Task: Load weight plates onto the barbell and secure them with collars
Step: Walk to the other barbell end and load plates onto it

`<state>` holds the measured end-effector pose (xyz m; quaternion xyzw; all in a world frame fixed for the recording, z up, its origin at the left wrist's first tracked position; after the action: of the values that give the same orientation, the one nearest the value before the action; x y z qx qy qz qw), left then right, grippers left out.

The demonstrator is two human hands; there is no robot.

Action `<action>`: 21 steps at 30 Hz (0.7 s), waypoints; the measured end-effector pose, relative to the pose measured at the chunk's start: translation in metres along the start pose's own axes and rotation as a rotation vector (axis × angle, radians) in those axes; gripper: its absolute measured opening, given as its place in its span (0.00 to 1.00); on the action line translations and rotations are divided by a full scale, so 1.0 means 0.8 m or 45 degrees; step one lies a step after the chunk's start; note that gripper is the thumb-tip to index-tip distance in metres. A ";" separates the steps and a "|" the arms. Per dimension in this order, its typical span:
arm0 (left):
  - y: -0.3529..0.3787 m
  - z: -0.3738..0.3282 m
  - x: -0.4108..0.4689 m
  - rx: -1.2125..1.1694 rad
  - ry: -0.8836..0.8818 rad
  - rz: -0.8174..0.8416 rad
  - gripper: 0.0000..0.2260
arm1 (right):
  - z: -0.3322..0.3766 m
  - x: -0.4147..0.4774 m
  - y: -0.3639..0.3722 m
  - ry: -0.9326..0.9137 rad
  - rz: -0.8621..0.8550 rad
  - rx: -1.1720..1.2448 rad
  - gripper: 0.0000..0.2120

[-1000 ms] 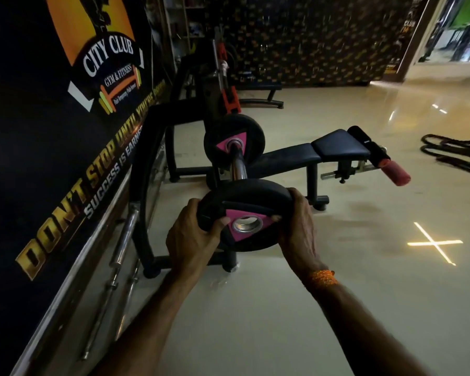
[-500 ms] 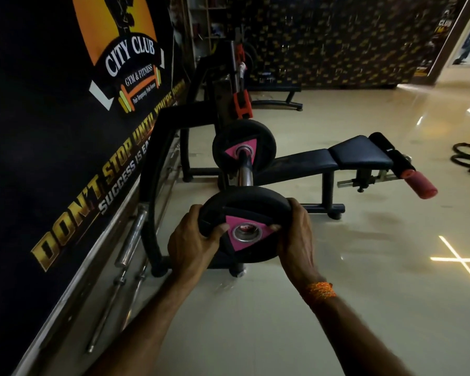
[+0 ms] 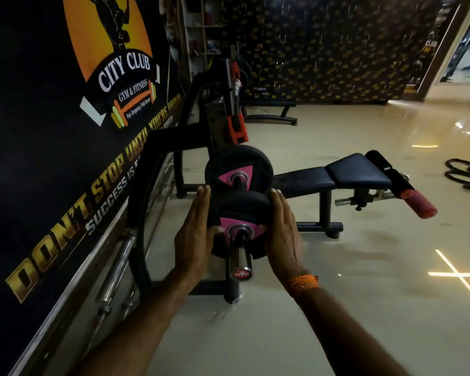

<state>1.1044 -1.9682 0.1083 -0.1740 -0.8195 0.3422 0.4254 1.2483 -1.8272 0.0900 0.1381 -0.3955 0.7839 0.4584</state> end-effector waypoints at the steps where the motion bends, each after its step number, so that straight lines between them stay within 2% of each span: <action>1: 0.006 0.006 0.012 -0.015 0.007 0.000 0.42 | -0.005 0.012 0.006 -0.003 0.005 -0.027 0.40; 5: 0.040 0.038 0.062 -0.046 -0.031 -0.029 0.34 | -0.029 0.062 0.029 0.018 -0.011 -0.081 0.43; 10: 0.078 0.059 0.122 0.004 -0.019 -0.122 0.37 | -0.053 0.123 0.055 0.045 -0.019 -0.116 0.44; 15: 0.102 0.071 0.166 0.121 -0.017 -0.197 0.36 | -0.069 0.171 0.071 0.077 0.043 -0.189 0.38; 21: 0.134 0.089 0.188 0.164 0.016 -0.179 0.34 | -0.090 0.192 0.084 0.067 -0.012 -0.199 0.37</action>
<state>0.9584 -1.8353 0.0904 -0.0906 -0.8034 0.3623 0.4638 1.1203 -1.6978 0.0993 0.0833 -0.4424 0.7518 0.4818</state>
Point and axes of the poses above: each hand's wrist, its own x-axis towards the middle knuckle, its own y-axis out of the palm, z = x × y, the point moved 6 cm from there along x, towards the middle knuckle, and after that the axes turned 10 degrees about x, right-handed, at the moved point
